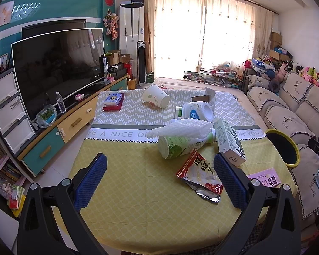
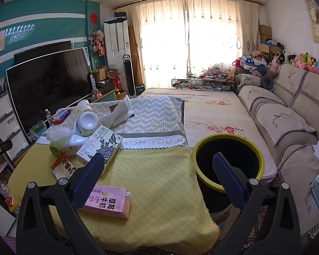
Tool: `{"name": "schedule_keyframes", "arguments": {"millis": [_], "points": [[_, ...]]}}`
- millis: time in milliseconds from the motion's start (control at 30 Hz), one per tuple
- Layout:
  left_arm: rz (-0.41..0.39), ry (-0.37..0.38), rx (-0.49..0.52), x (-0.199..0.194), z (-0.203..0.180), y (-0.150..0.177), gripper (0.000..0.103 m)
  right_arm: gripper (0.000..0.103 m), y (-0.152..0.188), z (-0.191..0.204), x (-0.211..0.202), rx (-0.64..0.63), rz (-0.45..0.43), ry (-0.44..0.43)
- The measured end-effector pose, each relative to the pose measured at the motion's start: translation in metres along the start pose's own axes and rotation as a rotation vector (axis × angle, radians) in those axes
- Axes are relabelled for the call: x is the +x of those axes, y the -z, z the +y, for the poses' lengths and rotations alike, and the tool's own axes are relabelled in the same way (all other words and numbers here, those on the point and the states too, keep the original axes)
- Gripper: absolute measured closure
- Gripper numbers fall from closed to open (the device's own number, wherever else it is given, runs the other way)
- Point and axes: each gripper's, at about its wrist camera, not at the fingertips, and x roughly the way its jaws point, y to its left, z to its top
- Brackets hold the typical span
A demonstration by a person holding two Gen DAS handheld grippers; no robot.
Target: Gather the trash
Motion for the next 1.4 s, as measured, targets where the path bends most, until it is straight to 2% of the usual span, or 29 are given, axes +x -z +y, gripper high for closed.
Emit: {"name": "schedule_keyframes", "arguments": {"millis": [1400], "points": [[0.023,-0.001,-0.005,0.0081,0.0013,0.0035,0.004,0.006,0.0033,-0.0034,0.0103,0.001,0.025,-0.004]]}}
